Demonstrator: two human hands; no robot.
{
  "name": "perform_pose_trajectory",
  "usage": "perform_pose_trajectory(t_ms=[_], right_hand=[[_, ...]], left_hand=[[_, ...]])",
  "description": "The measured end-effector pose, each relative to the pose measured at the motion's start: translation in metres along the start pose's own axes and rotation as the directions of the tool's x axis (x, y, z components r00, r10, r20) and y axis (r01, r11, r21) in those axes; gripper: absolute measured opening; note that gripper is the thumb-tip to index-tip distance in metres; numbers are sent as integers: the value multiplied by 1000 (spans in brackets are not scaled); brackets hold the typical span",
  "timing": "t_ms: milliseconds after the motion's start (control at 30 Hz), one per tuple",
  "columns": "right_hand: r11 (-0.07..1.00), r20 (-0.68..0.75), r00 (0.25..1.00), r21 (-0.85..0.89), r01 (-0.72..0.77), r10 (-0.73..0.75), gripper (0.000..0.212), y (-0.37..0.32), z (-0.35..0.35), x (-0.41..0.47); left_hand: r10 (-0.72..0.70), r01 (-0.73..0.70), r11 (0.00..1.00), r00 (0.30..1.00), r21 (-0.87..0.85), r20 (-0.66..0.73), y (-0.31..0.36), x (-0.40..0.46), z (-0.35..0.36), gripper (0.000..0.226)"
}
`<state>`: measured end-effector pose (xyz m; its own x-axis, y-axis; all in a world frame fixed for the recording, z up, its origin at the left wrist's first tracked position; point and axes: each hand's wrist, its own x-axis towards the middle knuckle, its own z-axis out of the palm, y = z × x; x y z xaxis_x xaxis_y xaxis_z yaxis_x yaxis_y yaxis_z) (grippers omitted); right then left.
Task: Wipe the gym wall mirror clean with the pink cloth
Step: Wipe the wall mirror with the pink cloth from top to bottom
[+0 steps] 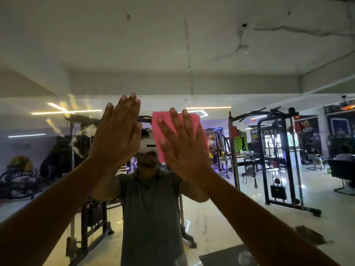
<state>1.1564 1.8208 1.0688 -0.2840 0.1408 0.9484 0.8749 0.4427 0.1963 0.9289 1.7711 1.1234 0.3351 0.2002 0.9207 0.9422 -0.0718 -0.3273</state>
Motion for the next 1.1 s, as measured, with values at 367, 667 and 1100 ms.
perform_pose_trajectory(t_ms=[367,667,1100], right_hand=[[992,-103,988,-19,-121,118,68,2,-8,86],[978,-136,969,59,-201,208,62,13,-9,104],[972,-210,950,80,-219,231,52,-65,-11,101]], left_hand=[[-6,4,999,999,-44,-34,-6,2,4,68],[15,-15,1000,1000,-9,4,-31,-6,-12,67],[-85,84,996,996,-39,-21,-135,-47,-42,67]])
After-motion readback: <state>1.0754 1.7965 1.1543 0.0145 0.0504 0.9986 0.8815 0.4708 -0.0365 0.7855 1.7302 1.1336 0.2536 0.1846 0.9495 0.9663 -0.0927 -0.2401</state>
